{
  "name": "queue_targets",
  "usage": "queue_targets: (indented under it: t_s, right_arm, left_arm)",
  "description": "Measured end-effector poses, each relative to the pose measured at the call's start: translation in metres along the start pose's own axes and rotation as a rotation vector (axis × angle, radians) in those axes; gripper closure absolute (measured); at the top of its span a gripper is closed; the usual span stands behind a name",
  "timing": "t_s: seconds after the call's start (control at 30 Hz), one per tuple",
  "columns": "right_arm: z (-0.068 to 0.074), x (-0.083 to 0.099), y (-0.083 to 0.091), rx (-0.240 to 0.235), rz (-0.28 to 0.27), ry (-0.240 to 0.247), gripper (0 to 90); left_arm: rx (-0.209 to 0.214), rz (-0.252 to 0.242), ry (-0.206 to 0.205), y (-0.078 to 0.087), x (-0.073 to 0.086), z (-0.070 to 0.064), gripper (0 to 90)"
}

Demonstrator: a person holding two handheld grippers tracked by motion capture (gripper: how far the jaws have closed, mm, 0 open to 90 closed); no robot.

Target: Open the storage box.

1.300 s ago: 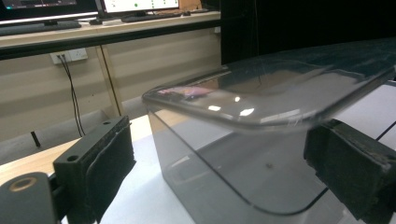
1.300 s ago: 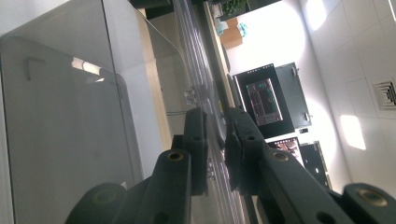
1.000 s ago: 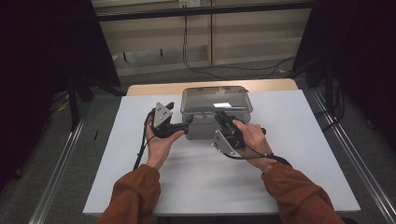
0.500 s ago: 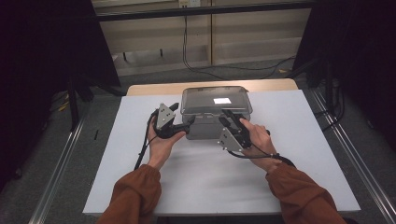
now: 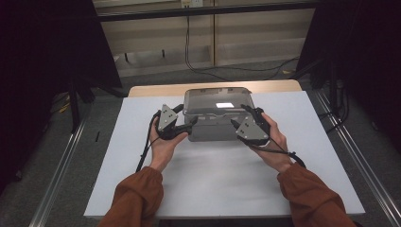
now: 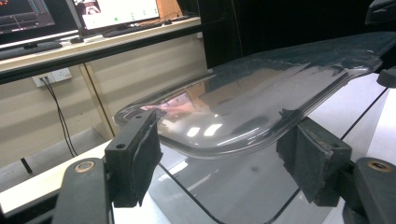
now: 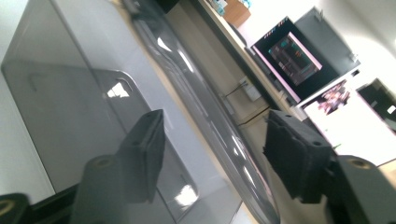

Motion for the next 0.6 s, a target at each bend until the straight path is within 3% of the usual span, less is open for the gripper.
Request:
queue_targets:
  t_s: [0.1,0.2,0.23,0.3,0.33,0.47,0.6]
  right_arm:
    - [-0.007,0.004,0.001,0.004,-0.005,-0.092,30.7]
    - [-0.011,0.008,0.001,-0.024,-0.003,-0.155,30.3]
    - [-0.013,0.011,0.002,-0.041,0.006,-0.211,28.9]
    - [-0.014,0.013,0.001,-0.049,0.006,-0.236,28.9]
    - [-0.016,0.016,0.001,-0.060,0.005,-0.283,27.8]
    - [-0.020,0.020,0.001,-0.059,0.011,-0.320,22.9]
    - [-0.025,0.026,0.000,-0.058,0.002,-0.395,19.1]
  left_arm:
    - [0.001,-0.009,0.006,0.000,-0.001,0.001,31.4]
    - [0.000,-0.010,0.014,0.001,-0.001,0.001,31.9]
    - [0.000,-0.009,0.015,0.001,-0.001,0.001,31.8]
    - [0.002,-0.006,0.013,0.000,0.000,0.001,31.8]
    - [0.003,-0.004,0.011,0.000,0.000,0.002,31.8]
    - [0.005,-0.007,0.017,0.000,0.000,0.002,32.1]
    - [0.001,-0.013,0.030,0.000,0.000,0.002,31.6]
Point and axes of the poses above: each handheld gripper's, and its own axes: y roughly backward along the jaws, x roughly out of its underside, z roughly to its left, the point moved 2 cm from there along -y, roughly forward along the jaws, and after that the axes turned 5 degrees about -z, right-handed, at the moved point
